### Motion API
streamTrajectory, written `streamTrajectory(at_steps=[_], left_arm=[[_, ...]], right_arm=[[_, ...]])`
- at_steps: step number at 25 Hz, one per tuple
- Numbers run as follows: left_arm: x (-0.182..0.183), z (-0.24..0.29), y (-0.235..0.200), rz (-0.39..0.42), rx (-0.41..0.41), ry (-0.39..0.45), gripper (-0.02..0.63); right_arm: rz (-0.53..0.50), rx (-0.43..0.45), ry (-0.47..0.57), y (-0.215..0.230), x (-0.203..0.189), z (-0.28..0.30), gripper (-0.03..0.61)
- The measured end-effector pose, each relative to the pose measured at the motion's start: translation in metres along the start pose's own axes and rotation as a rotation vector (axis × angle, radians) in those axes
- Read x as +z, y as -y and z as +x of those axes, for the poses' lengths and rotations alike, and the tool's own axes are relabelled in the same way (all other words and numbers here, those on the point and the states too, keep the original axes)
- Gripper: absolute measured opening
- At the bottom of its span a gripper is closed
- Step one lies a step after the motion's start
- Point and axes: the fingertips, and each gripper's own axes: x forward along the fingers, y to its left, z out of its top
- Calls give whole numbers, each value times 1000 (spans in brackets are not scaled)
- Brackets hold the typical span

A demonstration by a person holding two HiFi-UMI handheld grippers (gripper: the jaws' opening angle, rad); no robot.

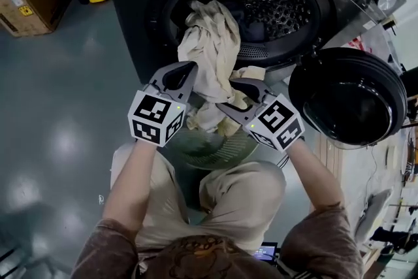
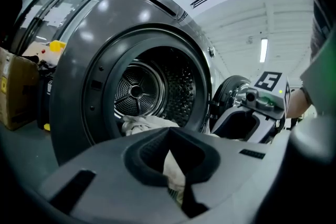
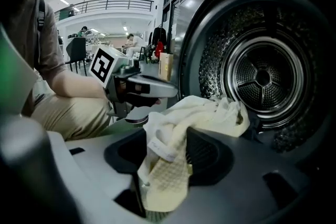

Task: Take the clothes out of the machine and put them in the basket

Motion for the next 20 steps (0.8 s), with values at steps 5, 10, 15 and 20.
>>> streamTrajectory(at_steps=[5,10,15,20], left_arm=[[0,-3,-3,2,10,-3,6],[0,-6,-6,9,14,-4,6],[1,-6,-9,-1,21,-1,6],[1,-2,-3,-2,12,0,6]], right_arm=[[-3,-4,-6,17,9,3,235],[9,54,-72,14,0,2,253],[41,40,-51,16,-5,-13,265],[80,-43,11,53,0,-2,296]])
